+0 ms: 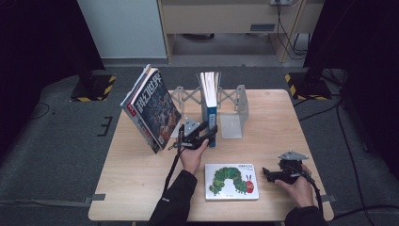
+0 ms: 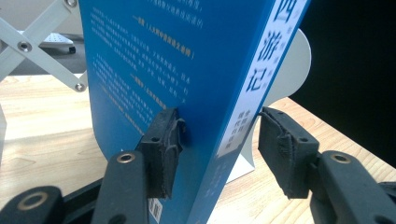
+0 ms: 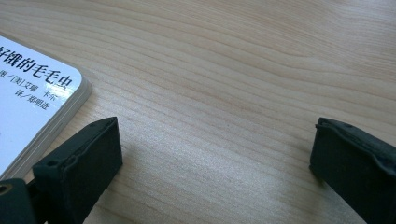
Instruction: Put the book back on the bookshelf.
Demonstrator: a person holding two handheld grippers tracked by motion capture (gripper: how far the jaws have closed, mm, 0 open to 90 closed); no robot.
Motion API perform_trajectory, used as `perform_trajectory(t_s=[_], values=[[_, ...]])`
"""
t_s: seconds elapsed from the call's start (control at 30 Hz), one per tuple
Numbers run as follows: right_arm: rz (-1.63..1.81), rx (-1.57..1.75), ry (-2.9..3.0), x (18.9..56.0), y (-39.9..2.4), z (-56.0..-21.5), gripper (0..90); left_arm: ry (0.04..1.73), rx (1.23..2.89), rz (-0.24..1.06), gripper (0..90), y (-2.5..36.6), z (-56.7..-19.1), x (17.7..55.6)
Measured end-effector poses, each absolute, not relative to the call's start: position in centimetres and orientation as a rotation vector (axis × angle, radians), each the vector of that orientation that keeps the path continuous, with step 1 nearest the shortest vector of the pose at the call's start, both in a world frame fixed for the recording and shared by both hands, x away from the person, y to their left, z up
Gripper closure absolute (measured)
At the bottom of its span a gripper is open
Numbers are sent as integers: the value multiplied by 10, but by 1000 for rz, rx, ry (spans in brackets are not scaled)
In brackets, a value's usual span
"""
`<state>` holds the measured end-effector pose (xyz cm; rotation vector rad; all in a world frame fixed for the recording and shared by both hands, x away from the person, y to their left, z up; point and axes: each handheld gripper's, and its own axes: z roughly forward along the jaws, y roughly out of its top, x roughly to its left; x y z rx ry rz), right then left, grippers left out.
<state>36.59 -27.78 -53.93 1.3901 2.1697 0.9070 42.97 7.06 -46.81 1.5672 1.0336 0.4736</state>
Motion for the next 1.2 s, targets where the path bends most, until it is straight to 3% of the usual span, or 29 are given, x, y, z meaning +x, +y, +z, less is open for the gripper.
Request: perform_trajectory(t_s=[0.33, 1.2], values=[[907, 1390, 2170, 366, -278, -539, 26, 1071, 1631, 505, 409, 62, -483, 434], [908, 1391, 2170, 366, -278, -539, 26, 1019, 1736, 591, 493, 62, -492, 436]])
